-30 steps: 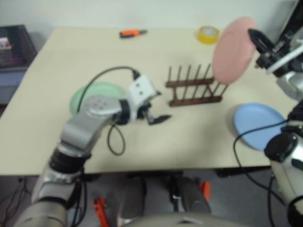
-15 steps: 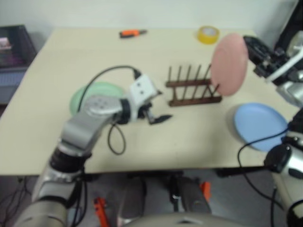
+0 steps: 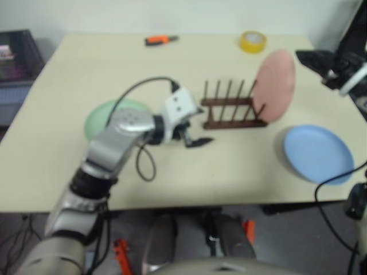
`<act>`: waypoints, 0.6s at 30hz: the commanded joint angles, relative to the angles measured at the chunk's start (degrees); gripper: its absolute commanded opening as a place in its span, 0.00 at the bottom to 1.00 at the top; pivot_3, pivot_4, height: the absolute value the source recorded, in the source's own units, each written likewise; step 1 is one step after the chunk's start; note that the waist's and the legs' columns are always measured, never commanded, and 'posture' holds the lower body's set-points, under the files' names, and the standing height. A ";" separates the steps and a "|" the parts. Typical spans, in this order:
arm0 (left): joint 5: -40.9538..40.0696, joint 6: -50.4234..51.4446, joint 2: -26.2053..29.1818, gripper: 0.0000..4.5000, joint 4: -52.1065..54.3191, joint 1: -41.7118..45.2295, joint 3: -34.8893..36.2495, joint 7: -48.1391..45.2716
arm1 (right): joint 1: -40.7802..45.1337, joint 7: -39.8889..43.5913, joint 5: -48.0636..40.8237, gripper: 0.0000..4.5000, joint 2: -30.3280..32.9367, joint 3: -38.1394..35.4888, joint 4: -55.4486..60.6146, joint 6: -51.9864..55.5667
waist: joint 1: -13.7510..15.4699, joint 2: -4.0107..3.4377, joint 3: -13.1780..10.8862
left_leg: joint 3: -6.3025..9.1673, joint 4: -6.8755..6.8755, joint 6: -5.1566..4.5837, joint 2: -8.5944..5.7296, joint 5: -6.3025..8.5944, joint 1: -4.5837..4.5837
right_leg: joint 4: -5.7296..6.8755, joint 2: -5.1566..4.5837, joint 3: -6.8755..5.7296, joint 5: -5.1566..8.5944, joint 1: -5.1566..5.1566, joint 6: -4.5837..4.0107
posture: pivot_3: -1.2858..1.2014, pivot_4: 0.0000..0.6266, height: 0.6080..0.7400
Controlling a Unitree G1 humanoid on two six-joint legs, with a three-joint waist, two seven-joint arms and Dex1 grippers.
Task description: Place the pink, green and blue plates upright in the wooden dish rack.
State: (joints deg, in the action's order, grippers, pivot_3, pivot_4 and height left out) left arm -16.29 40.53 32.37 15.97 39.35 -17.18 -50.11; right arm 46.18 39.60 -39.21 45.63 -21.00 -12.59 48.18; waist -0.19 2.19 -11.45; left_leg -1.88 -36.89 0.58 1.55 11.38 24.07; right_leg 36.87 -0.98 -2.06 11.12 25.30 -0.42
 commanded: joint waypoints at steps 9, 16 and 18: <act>-1.37 -0.44 13.32 1.00 -6.74 -2.77 19.47 0.86 | 1.76 6.73 -15.05 0.99 8.23 -3.63 23.93 9.55 | -0.38 -0.04 -0.02 | 0.13 0.10 0.01 0.14 0.01 -0.10 | 0.01 0.05 -0.04 0.06 0.03 -0.10 | 0.52 0.24 1.00; 1.79 0.56 18.98 1.00 -12.88 -7.88 27.50 7.52 | -1.70 2.86 -15.47 0.99 -0.39 7.12 30.27 9.86 | -0.15 0.00 0.00 | 0.17 0.01 0.04 0.20 0.03 -0.16 | 0.02 -0.20 -0.10 0.26 -0.04 -0.43 | 0.52 0.24 1.00; 5.86 -0.76 18.02 1.00 -21.29 -5.61 26.89 13.91 | -0.85 -1.39 -10.01 0.99 -5.34 13.22 30.06 7.74 | -0.16 0.00 -0.01 | 0.13 -0.06 0.03 0.21 0.02 -0.16 | 0.02 -0.25 -0.07 0.23 -0.02 -0.38 | 0.52 0.24 1.00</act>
State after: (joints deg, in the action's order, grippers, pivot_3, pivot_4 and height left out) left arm -13.67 40.81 50.08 -0.66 31.60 7.92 -41.00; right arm 44.06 41.18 -52.56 41.44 -10.71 16.11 58.31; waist -0.35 2.19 -11.45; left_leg -1.76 -36.96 0.61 1.76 11.40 23.88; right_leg 36.89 -1.24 -2.13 11.34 25.26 -0.78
